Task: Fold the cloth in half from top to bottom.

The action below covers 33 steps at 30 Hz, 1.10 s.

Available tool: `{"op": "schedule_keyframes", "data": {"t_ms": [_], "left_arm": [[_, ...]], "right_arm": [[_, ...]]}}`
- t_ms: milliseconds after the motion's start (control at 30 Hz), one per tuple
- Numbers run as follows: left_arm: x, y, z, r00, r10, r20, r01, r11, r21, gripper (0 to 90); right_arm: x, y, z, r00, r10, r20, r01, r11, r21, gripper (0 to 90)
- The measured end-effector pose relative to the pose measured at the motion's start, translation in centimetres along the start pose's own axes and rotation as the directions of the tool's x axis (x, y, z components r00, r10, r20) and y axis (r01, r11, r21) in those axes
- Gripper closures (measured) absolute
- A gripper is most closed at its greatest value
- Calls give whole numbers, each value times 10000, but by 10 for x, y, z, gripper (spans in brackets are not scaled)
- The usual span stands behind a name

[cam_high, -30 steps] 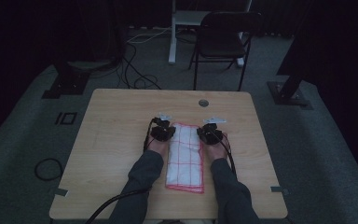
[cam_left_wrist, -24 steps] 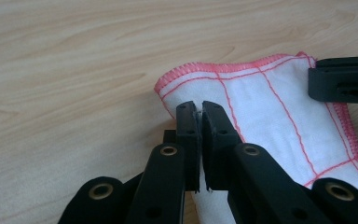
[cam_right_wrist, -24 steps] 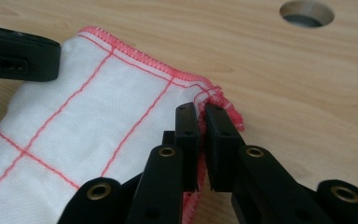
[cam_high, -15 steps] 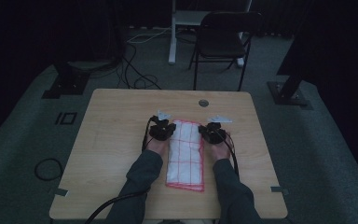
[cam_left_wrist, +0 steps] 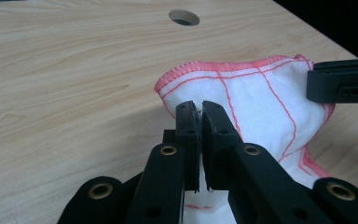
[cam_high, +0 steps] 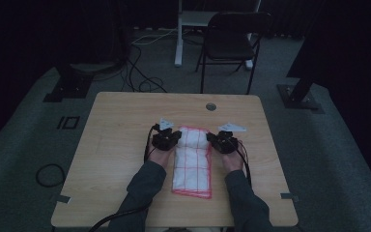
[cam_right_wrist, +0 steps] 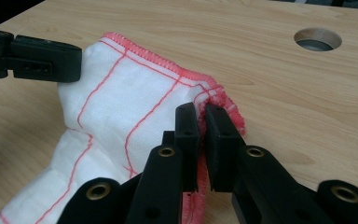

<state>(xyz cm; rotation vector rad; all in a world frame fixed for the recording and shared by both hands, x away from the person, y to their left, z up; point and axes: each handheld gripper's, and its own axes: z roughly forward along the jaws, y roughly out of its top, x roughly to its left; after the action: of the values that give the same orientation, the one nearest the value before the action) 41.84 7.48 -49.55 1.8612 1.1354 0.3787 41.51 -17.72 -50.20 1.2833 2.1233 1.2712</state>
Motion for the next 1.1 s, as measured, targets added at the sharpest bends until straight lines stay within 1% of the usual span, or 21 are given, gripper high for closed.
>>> {"op": "schedule_keyframes", "data": {"t_ms": [100, 267, 333, 433, 467, 600, 667, 700, 767, 800, 833, 867, 900, 933, 1033, 1067, 1100], "left_arm": [[-2, -1, -6, 9999, -98, 133, 100, 9999, -119, 867], [-7, -1, -18, 9995, -45, 299, 56, 9993, -371, 867], [-9, -1, -24, 9994, -7, 359, 24, 9988, -480, 867], [-11, -3, -31, 9991, 58, 416, -34, 9983, -575, 867], [-12, -4, -34, 9990, 120, 439, -95, 9983, -574, 867], [-15, -13, -41, 9984, 140, 554, -107, 9981, -600, 867], [-16, -18, -44, 9979, 125, 632, -85, 9980, -627, 867], [-17, -19, -46, 9978, 132, 655, -90, 9979, -640, 867], [-19, -24, -49, 9974, 207, 693, -163, 9978, -638, 867], [-21, -27, -51, 9973, 274, 687, -228, 9975, -665, 867], [-22, -29, -52, 9971, 286, 712, -239, 9975, -666, 867], [-24, -33, -53, 9968, 259, 760, -208, 9976, -664, 867], [-24, -35, -53, 9967, 244, 780, -194, 9977, -650, 867], [-25, -38, -54, 9964, 272, 797, -223, 9979, -616, 867], [-25, -45, -55, 9961, 134, 876, -85, 9984, -564, 867], [-26, -48, -55, 9961, 150, 867, -103, 9985, -545, 867], [-26, -49, -56, 9960, 149, 886, -102, 9986, -522, 867]], "right_arm": [[2, 0, -5, 9999, -116, -32, 116, 9999, -29, 850], [7, 1, -13, 9996, -273, -69, 272, 9995, -146, 849], [9, 3, -19, 9992, -379, -126, 376, 9989, -268, 849], [14, 4, -28, 9988, -423, -230, 411, 9980, -483, 849], [15, 3, -30, 9987, -461, -237, 448, 9977, -512, 849], [22, -1, -38, 9975, -640, -294, 623, 9965, -564, 848], [26, -7, -44, 9968, -682, -408, 658, 9962, -579, 847], [26, -7, -44, 9968, -682, -408, 658, 9962, -579, 847], [29, -11, -48, 9962, -735, -457, 708, 9957, -597, 847], [32, -17, -51, 9955, -810, -493, 780, 9952, -585, 847], [32, -17, -51, 9955, -810, -493, 780, 9952, -585, 847], [35, -22, -53, 9949, -877, -501, 851, 9950, -514, 847], [35, -22, -53, 9949, -877, -501, 851, 9950, -514, 847], [36, -26, -55, 9944, -901, -556, 876, 9951, -457, 846], [37, -31, -57, 9941, -863, -663, 832, 9954, -479, 846], [39, -34, -58, 9937, -838, -742, 805, 9956, -472, 846], [39, -34, -58, 9937, -838, -742, 805, 9956, -472, 846]]}}
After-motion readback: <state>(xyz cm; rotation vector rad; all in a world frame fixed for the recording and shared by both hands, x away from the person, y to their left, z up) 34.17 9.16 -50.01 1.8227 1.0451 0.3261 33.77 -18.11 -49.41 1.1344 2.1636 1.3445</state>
